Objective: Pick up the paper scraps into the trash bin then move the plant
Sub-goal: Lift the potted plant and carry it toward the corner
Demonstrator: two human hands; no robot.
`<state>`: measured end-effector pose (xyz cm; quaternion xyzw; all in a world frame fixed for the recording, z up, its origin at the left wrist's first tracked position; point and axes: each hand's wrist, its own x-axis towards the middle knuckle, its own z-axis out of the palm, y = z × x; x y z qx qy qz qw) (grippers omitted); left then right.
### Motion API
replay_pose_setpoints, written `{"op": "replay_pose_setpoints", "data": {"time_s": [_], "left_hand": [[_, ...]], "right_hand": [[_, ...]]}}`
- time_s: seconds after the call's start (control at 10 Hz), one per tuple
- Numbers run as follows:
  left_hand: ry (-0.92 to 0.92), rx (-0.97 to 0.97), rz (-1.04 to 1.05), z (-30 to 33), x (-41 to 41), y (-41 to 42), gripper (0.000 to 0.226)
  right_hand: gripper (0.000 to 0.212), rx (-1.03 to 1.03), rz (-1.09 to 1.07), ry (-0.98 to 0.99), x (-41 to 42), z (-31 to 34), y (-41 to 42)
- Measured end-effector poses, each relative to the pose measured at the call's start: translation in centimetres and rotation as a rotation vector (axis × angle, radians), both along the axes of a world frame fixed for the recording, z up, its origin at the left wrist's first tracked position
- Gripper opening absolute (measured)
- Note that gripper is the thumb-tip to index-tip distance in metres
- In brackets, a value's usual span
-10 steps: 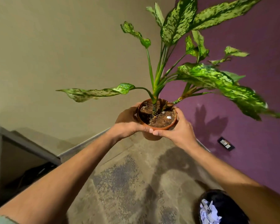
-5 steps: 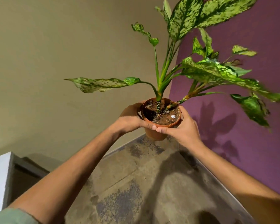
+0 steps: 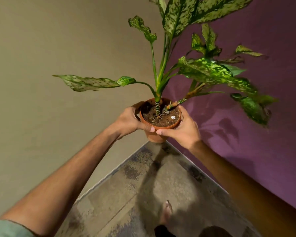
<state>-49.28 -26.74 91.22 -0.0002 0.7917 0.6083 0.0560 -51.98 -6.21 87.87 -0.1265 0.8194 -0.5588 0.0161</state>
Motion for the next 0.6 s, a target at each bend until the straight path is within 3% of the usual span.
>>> {"op": "replay_pose_setpoints", "data": {"time_s": [0.2, 0.3, 0.5, 0.6], "left_hand": [[-0.103, 0.092, -0.001, -6.7, -9.7, -0.3, 0.088], [-0.162, 0.102, 0.017, -12.6, -15.0, -0.7, 0.090], [-0.342, 0.059, 0.138, -22.4, -20.5, -1.6, 0.067], [-0.436, 0.065, 0.165, -30.4, -23.1, -2.4, 0.066]], "right_hand": [[0.092, -0.045, 0.075, -0.141, -9.6, -6.4, -0.2], [0.078, -0.018, 0.053, -0.201, -14.1, -9.9, -1.2], [0.049, 0.121, 0.193, -0.392, -19.5, -17.2, -2.4], [0.042, 0.195, 0.299, -0.520, -22.9, -24.5, -3.5]]}}
